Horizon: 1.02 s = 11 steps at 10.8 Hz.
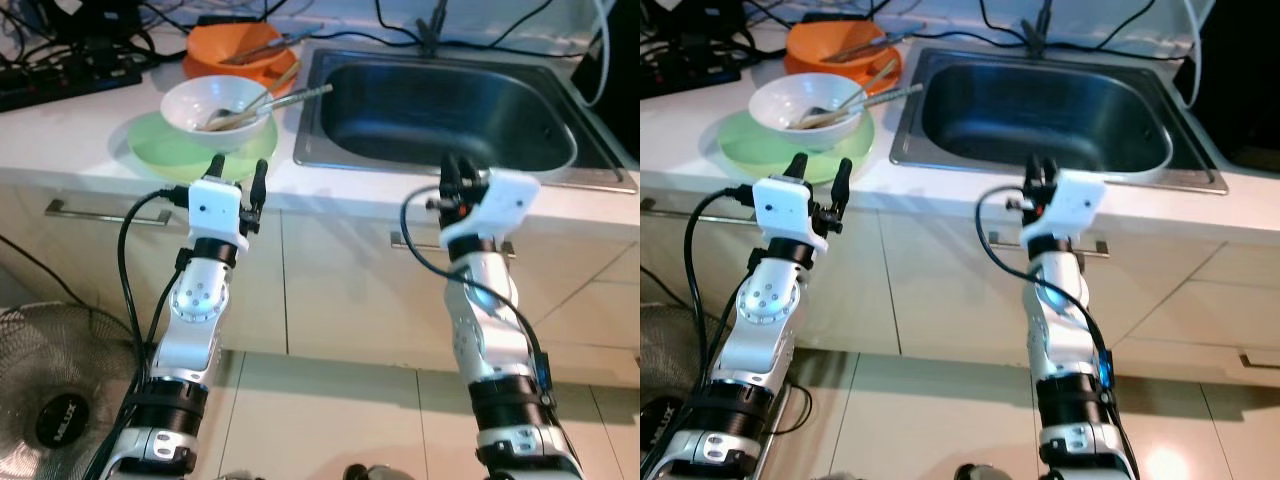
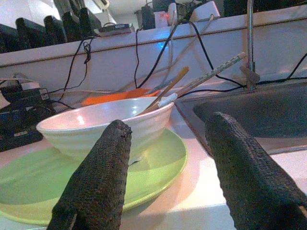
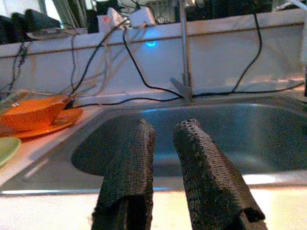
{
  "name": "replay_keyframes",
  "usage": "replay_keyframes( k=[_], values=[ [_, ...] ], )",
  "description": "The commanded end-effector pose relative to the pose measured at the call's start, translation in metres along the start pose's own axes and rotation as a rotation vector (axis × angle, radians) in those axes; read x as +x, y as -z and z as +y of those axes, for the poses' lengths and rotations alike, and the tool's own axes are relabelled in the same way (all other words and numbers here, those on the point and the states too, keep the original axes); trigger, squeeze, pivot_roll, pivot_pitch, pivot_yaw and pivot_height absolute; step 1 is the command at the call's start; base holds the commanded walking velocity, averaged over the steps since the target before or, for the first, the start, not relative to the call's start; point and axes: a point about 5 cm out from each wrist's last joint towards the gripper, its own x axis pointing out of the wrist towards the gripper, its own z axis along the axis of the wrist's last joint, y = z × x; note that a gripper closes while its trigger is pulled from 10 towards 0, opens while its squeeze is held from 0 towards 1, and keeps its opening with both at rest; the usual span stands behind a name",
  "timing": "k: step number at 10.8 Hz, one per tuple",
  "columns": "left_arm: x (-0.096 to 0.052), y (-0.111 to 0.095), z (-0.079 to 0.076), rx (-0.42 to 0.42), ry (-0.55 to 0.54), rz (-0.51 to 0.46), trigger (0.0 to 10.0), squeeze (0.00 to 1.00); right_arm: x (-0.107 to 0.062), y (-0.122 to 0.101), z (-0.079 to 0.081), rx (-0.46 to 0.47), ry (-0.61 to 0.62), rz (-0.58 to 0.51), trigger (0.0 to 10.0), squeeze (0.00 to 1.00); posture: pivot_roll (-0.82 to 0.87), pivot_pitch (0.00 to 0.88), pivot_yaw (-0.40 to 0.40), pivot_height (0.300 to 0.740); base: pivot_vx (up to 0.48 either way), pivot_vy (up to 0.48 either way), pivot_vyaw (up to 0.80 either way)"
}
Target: Kitchen organization
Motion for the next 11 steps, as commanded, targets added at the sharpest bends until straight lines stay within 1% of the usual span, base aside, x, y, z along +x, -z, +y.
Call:
replay_keyframes(
  k=[1, 2, 4, 7, 11],
  values=[
    [0.0032, -0.0080, -0.0002, 0.012, 0.008, -0.037, 10.0, 0.00, 0.0008, -0.0053, 0.0006, -0.006, -0.003, -0.029, 10.0, 0.00, 0.05, 0.059, -0.026, 0.740, 0.285, 0.000, 0.00],
    [0.0036, -0.0090, -0.0004, 0.014, 0.010, -0.042, 10.0, 0.00, 0.0005, -0.0053, 0.0007, -0.008, -0.005, -0.028, 10.0, 0.00, 0.05, 0.059, -0.025, 0.740, 0.000, 0.000, 0.00],
    [0.0036, -0.0101, -0.0007, 0.017, 0.013, -0.046, 10.0, 0.00, 0.0002, -0.0042, 0.0000, -0.008, -0.005, -0.022, 10.0, 0.00, 0.05, 0.052, -0.025, 0.740, 0.261, 0.000, 0.00],
    [0.0032, -0.0104, -0.0012, 0.019, 0.018, -0.051, 10.0, 0.00, -0.0001, -0.0021, 0.0018, 0.010, -0.007, -0.011, 10.0, 0.00, 0.05, 0.042, -0.024, 0.740, 0.331, 0.000, 0.00],
    [0.0029, -0.0107, -0.0012, 0.022, 0.020, -0.053, 10.0, 0.00, -0.0012, -0.0009, 0.0034, 0.001, -0.013, -0.013, 10.0, 0.00, 0.06, 0.037, -0.024, 0.740, 0.339, 0.000, 0.00]
  ],
)
